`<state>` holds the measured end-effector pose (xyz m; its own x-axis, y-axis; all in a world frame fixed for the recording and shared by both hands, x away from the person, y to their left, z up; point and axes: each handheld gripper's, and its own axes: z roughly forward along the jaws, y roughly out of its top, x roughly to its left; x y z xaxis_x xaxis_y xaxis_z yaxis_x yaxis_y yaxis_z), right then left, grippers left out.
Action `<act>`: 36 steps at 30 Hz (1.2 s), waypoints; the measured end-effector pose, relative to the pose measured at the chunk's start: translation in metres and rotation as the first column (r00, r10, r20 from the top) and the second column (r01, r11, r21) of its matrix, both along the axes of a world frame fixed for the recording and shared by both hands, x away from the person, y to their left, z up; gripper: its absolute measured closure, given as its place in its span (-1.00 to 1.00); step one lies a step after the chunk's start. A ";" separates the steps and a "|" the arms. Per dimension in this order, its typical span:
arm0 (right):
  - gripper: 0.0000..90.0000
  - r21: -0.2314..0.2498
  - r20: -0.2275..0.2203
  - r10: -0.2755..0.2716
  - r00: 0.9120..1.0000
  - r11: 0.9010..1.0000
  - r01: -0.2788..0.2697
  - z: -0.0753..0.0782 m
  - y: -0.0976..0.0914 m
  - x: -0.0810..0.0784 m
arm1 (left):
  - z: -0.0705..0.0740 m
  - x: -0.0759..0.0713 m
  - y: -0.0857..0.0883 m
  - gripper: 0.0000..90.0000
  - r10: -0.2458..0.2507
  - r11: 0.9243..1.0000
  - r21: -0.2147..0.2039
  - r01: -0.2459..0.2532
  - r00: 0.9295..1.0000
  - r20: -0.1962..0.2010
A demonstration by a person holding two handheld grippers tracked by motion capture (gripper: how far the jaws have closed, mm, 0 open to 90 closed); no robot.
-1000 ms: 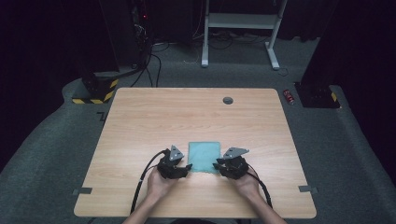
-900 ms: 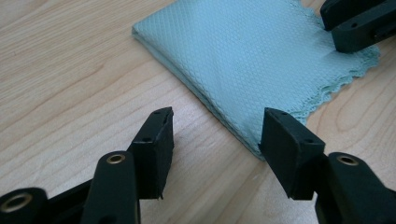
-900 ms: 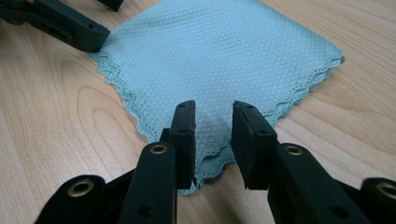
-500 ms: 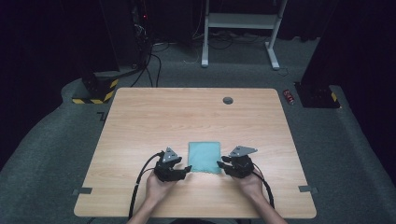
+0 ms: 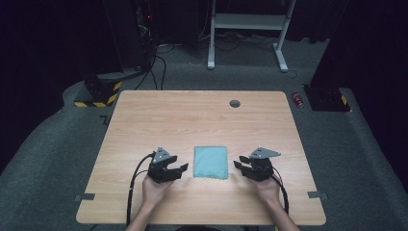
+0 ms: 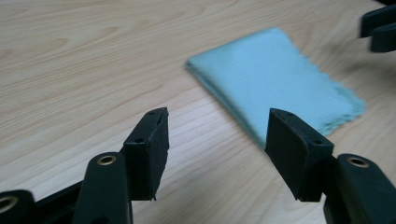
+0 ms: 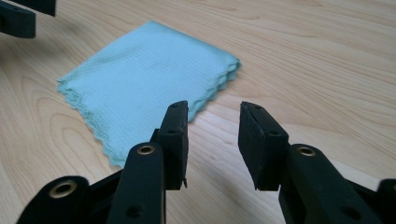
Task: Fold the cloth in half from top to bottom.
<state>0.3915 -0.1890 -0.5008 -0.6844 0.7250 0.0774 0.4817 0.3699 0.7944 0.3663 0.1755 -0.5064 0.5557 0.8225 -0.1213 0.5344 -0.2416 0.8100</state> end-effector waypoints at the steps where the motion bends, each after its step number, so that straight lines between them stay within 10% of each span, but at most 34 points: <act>1: 0.37 -0.005 0.002 -0.012 1.000 1.000 0.012 -0.001 -0.003 -0.001 | -0.003 0.001 0.004 -0.12 0.020 1.000 0.022 -0.020 1.000 0.000; 6: 0.33 -0.100 -0.021 -0.113 0.993 0.989 0.110 -0.022 -0.022 -0.003 | -0.020 0.003 0.019 -0.16 0.119 0.983 0.139 -0.117 0.993 -0.011; 36: -0.10 -0.136 -0.009 -0.154 0.988 0.979 0.151 -0.022 -0.033 -0.006 | -0.021 0.003 0.027 -0.32 0.167 0.974 0.159 -0.163 0.986 -0.016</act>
